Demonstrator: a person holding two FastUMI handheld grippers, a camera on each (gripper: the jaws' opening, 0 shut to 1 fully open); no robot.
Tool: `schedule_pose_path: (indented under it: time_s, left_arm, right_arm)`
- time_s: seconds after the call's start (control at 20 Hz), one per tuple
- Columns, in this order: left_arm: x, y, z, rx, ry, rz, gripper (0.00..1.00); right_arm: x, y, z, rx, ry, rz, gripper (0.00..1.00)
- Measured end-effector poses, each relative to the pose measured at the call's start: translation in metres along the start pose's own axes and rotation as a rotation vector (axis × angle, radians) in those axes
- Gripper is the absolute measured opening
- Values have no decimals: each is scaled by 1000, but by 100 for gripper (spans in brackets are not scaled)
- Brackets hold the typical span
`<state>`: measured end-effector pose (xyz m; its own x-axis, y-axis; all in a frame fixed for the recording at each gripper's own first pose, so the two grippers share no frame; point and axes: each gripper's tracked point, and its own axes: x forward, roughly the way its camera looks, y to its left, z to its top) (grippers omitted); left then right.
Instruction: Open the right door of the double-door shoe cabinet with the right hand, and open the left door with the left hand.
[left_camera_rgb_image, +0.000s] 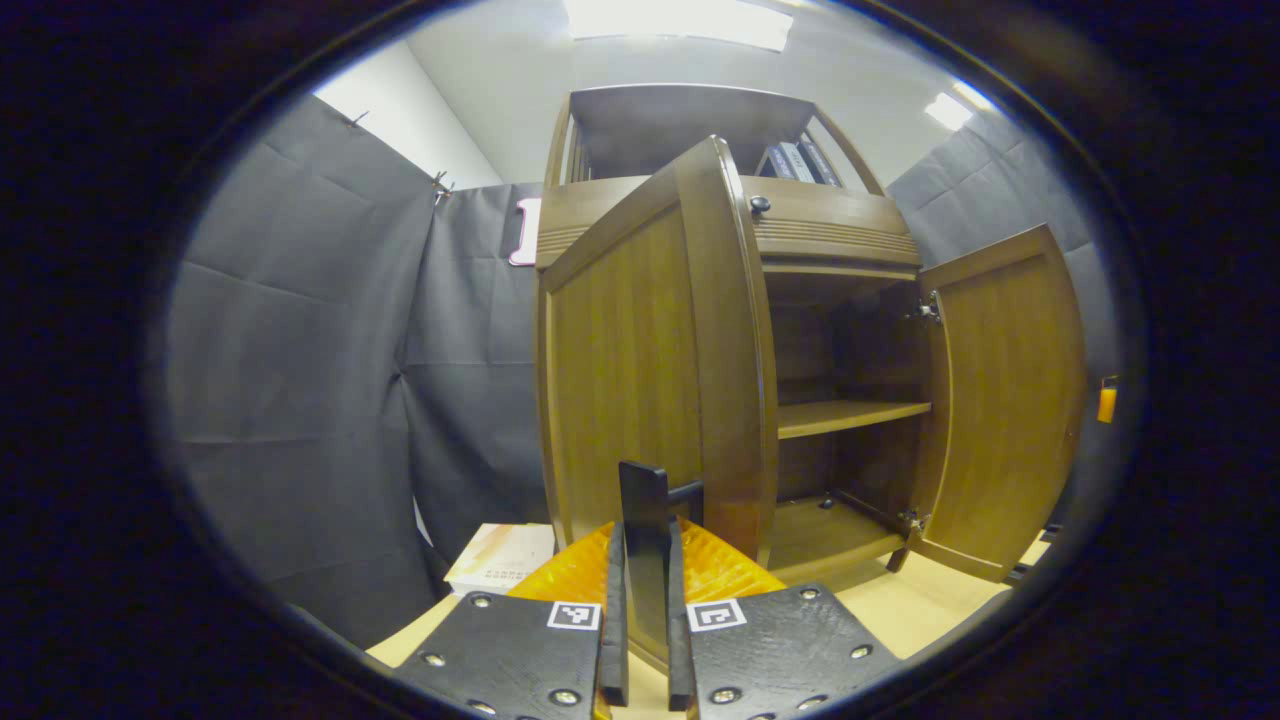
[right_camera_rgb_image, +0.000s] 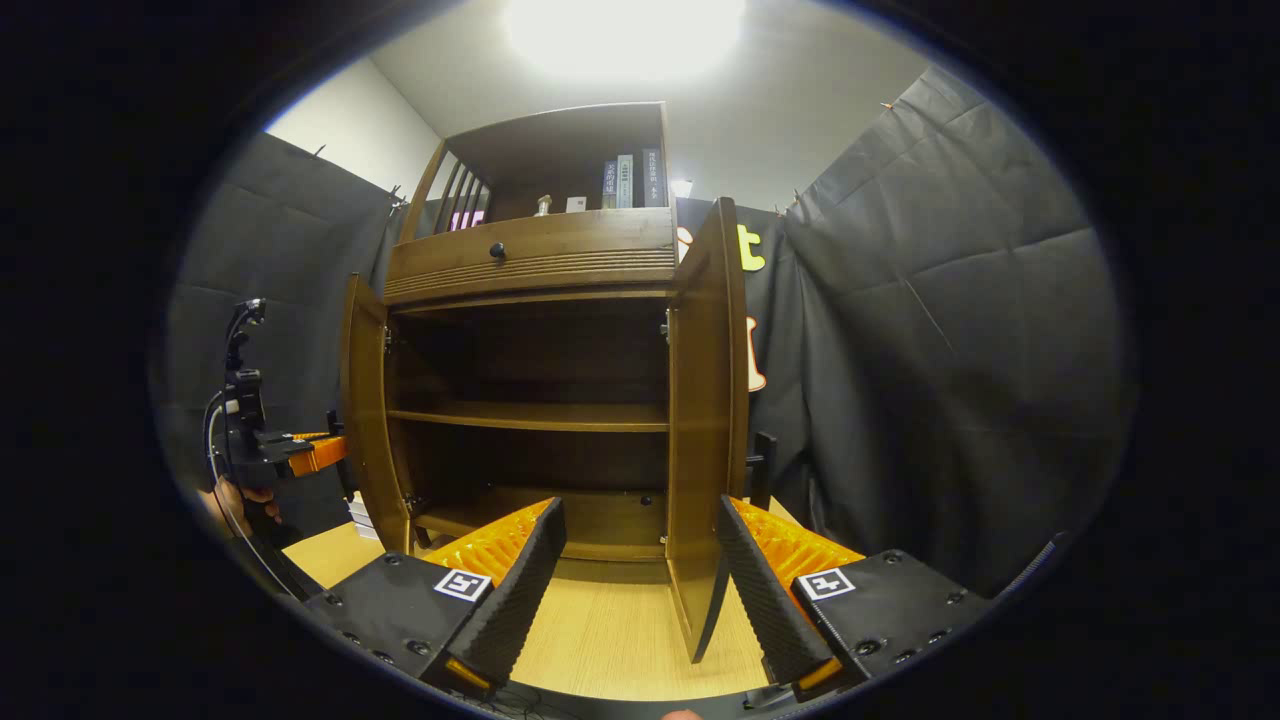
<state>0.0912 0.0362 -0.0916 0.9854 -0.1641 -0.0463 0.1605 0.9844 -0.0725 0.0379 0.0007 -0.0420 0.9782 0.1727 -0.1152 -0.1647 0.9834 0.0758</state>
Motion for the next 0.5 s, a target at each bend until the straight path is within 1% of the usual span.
schedule_pose_path:
  time_s: [0.35,0.4,0.5]
  left_arm:
    - [-11,28,-1,5,-4,14,19]
    - [-12,31,-2,3,-4,17,19]
    - [-15,42,-4,0,0,26,19]
  right_arm:
    - [6,18,5,-6,0,15,95]
    - [7,21,5,-6,-1,18,92]
    - [8,29,5,-9,1,23,92]
